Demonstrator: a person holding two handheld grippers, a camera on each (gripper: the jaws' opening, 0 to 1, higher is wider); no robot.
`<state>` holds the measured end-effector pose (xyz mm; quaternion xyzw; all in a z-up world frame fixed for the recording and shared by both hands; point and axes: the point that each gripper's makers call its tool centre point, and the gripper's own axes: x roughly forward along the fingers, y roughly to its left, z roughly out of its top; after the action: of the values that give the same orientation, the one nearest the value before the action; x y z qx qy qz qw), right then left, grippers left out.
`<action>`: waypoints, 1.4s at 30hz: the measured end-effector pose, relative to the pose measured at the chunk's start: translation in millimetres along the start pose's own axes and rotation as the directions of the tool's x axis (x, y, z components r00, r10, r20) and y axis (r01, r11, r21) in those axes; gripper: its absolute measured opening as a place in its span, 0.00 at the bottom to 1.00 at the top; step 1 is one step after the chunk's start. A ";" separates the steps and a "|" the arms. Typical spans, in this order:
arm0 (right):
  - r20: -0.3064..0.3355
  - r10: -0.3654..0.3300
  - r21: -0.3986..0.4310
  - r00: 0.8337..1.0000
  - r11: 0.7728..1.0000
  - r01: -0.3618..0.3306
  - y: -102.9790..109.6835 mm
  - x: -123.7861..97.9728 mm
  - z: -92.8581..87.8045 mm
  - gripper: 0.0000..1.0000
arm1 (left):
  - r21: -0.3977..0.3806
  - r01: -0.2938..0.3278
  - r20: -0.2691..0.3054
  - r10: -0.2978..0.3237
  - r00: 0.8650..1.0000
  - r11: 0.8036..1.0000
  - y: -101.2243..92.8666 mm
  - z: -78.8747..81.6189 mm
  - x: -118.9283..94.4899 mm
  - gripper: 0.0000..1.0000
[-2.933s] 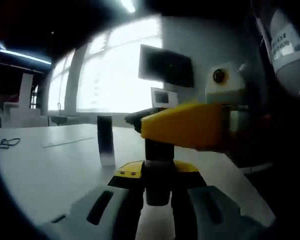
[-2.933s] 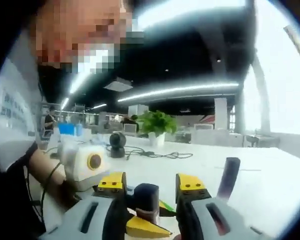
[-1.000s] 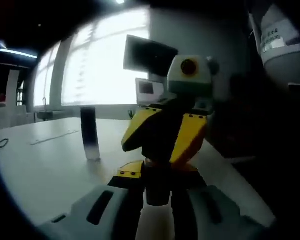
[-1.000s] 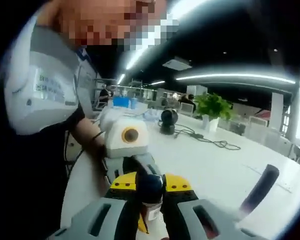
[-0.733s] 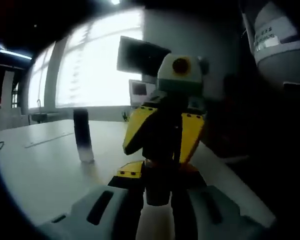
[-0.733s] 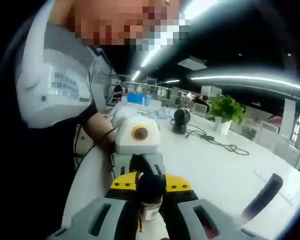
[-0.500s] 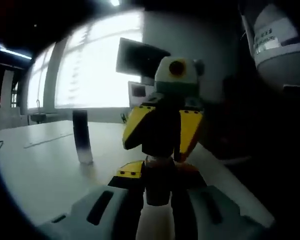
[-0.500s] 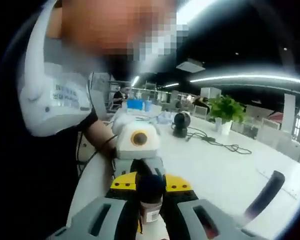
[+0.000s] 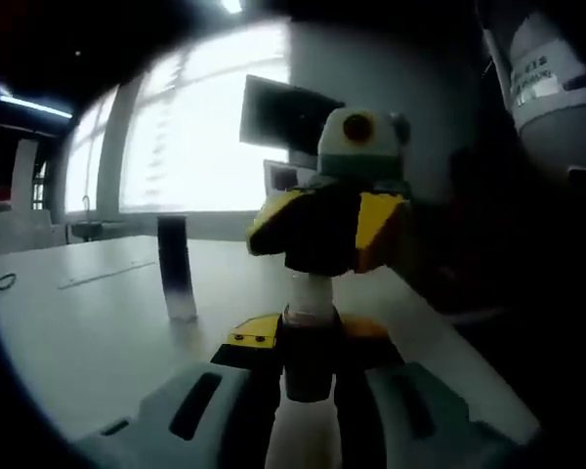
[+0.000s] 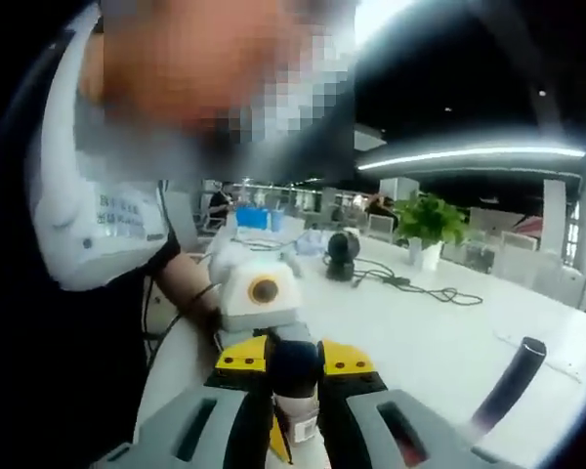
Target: Pick up cosmetic bottle twist off cap place on table pick up cap screw tight cap place on table
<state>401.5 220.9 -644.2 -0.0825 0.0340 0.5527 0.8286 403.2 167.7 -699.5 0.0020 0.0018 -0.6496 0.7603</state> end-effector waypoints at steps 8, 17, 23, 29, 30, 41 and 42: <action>0.064 -0.059 0.038 0.996 0.998 0.057 -15.5 -10.1 13.7 0.11 | -0.022 -0.106 0.015 0.106 0.994 0.994 21.2 1.0 -2.0 0.10; 0.150 -0.086 0.116 0.985 0.991 0.069 -22.0 -19.6 26.0 0.11 | -0.061 -0.281 0.014 0.282 0.959 0.958 58.3 -0.2 -2.7 0.10; 0.146 -0.108 0.113 0.983 0.989 0.092 -26.1 -21.6 23.5 0.11 | -0.036 -0.325 0.012 0.325 0.946 0.945 65.4 -0.3 -6.5 0.10; 0.145 -0.118 0.117 0.982 0.988 0.102 -26.8 -19.9 20.4 0.11 | -0.032 -0.444 -0.002 0.444 0.896 0.895 83.7 -3.5 -15.2 0.10; 0.149 -0.120 0.120 0.981 0.987 0.102 -27.3 -20.0 20.8 0.11 | -0.029 -0.456 -0.020 0.456 0.890 0.889 88.3 -6.4 -15.0 0.10; 0.180 -0.129 0.123 0.975 0.987 0.108 -31.0 -24.8 22.5 0.11 | -0.018 -0.577 -0.083 0.574 0.815 0.816 125.9 -17.3 -9.3 0.10; 0.185 -0.135 0.124 0.973 0.986 0.113 -31.6 -26.1 22.6 0.11 | -0.010 -0.582 -0.087 0.579 0.810 0.813 127.0 -17.9 -9.1 0.10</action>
<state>419.8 189.2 -615.0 0.0165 -0.0206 0.5025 0.8642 527.2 196.6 -717.3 0.0146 0.0435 -0.3857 0.9215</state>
